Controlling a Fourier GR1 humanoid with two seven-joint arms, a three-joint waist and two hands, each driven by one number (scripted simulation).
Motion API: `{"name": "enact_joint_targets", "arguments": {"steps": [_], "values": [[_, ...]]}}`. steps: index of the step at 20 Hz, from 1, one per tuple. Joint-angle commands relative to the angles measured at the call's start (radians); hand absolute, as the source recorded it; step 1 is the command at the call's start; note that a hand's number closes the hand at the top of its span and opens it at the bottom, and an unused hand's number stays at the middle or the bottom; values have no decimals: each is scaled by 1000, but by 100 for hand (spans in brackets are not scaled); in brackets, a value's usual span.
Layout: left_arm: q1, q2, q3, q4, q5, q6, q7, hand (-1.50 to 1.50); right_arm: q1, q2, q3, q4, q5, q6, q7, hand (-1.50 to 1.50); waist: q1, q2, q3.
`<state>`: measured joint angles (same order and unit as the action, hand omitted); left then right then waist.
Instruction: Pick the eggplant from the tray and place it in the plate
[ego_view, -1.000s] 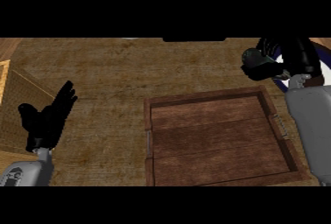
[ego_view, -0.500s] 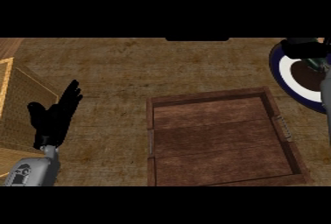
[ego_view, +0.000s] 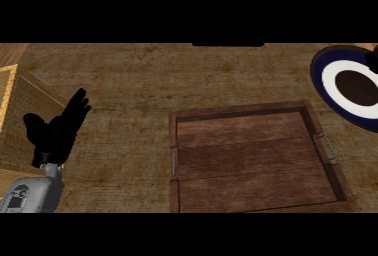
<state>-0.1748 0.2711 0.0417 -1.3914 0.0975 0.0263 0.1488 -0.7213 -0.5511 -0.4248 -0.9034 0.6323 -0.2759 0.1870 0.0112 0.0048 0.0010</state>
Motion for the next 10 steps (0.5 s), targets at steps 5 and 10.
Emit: {"name": "enact_joint_targets", "arguments": {"steps": [5,10], "values": [[-32,-44,-20,15,-39,33,-1,0,-23,-177,-56,351,-20,67,-203,150,11,5,1],[-14,-29,-21,-13,-23,0,18,0,-34,-162,-129,494,-121,187,-261,150,21,8,3]]}}
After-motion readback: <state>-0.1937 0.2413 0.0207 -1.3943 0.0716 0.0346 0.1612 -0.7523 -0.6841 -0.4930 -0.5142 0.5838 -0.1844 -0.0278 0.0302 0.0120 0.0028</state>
